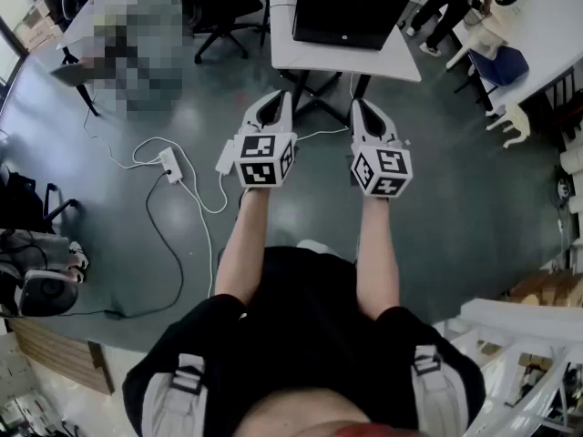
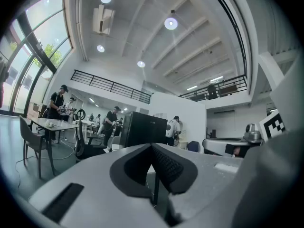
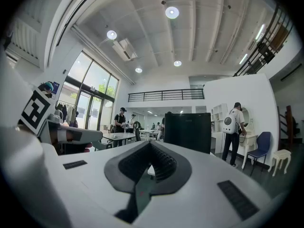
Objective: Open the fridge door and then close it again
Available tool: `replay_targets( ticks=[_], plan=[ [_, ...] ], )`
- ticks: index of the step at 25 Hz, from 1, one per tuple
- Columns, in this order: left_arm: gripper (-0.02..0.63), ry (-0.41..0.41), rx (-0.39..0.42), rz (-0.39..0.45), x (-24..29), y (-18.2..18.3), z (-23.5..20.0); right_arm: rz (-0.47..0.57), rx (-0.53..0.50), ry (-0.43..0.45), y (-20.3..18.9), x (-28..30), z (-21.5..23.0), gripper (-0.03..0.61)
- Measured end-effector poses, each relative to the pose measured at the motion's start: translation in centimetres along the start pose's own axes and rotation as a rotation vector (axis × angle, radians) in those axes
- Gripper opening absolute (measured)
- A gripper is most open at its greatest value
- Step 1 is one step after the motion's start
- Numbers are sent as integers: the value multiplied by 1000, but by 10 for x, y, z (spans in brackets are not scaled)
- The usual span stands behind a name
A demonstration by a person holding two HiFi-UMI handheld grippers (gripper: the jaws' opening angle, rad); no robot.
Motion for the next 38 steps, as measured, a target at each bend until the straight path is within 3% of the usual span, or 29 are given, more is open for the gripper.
replay_targets(
  ticks=[9,29,38],
  plan=[
    [-2,2,-11,-16,14,-10,5,17,17,54,-7,6,6,-5],
    [-2,66,4,-42,71,-5,62,31,72,119,-5,21,100,-5],
    [-2,76,17,-59,108,-7,50,17,104,153,-18,52,125,-5]
  ],
)
Point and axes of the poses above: the fingertips, and each gripper's own axes: x forward along the fingers, z to its right, y out of its top, the point moved 6 cm from there along -x, backward along the fingers, and after that the axes turned 4 degrees about -z, right-handed, at the moved point
